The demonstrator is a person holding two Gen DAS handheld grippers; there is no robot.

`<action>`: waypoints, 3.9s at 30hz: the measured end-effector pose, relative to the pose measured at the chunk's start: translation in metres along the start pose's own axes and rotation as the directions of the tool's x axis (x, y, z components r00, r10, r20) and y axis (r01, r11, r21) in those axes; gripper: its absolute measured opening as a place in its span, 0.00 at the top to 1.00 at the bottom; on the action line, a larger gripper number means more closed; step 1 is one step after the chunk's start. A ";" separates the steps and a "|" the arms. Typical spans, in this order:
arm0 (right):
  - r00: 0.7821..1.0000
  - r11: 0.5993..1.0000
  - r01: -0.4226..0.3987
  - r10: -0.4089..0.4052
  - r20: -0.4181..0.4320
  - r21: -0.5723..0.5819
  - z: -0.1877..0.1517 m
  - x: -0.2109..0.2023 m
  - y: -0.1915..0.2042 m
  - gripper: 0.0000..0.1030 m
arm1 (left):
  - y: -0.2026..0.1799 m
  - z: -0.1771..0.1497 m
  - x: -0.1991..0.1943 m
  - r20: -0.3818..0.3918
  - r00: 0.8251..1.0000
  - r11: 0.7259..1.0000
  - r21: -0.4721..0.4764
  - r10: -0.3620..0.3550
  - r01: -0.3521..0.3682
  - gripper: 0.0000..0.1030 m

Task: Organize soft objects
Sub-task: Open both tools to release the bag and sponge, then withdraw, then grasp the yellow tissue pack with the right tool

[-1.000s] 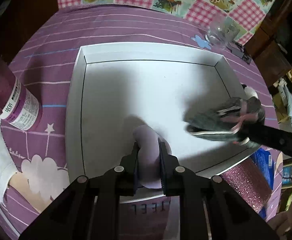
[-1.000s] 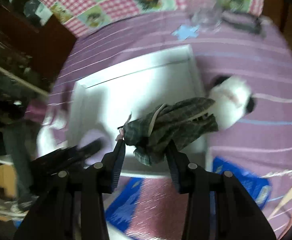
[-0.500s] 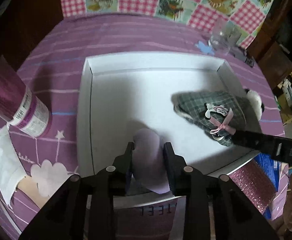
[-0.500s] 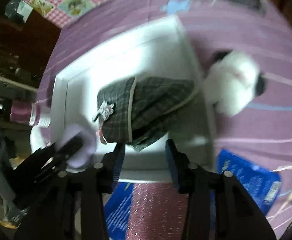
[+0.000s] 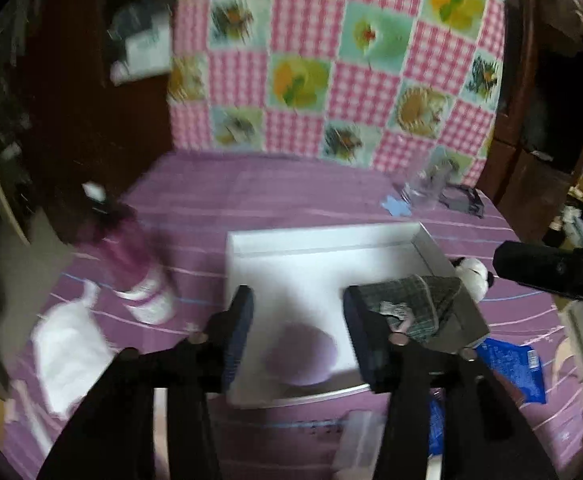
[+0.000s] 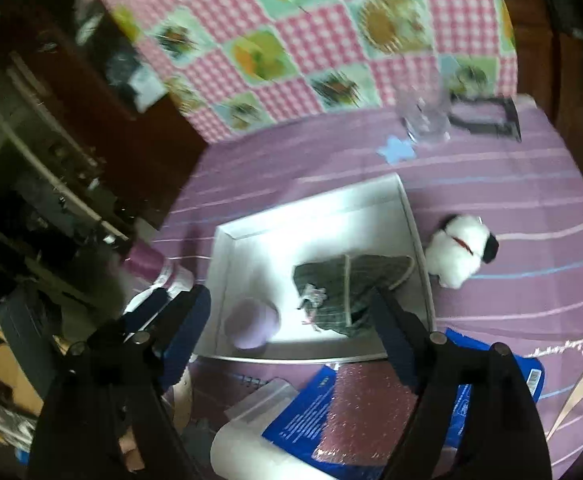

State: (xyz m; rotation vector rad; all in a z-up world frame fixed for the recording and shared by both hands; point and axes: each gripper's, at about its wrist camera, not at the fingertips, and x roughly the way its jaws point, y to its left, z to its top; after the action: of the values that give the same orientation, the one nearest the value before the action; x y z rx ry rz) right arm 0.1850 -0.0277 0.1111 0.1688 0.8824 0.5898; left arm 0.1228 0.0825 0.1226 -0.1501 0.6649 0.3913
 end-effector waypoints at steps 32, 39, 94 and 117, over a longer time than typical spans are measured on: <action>0.959 0.932 0.276 -0.283 0.000 -0.234 -0.200 -0.044 -0.053 0.21 | 0.014 -0.167 -0.032 -0.182 0.980 0.997 -0.021 -0.080 0.077 0.41; 0.940 0.908 0.313 -0.339 -0.047 -0.278 -0.209 -0.029 -0.048 0.19 | 0.009 -0.174 -0.024 -0.233 0.972 0.999 0.017 -0.036 0.041 0.37; 0.979 0.861 -0.059 -0.049 -0.198 -0.504 -0.243 -0.013 0.042 0.21 | 0.027 -0.172 -0.037 -0.217 0.976 0.999 -0.039 0.006 -0.015 0.43; 0.983 0.957 0.026 -0.077 -0.166 -0.288 -0.229 -0.039 -0.015 0.68 | 0.024 -0.173 -0.041 -0.201 0.979 0.999 -0.045 -0.036 0.027 0.43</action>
State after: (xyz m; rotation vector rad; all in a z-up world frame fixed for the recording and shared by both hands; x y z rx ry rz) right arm -0.0033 -0.0839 -0.0132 -0.1703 0.9578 0.6832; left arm -0.0153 0.0470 0.0129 -0.2418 0.8537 0.3625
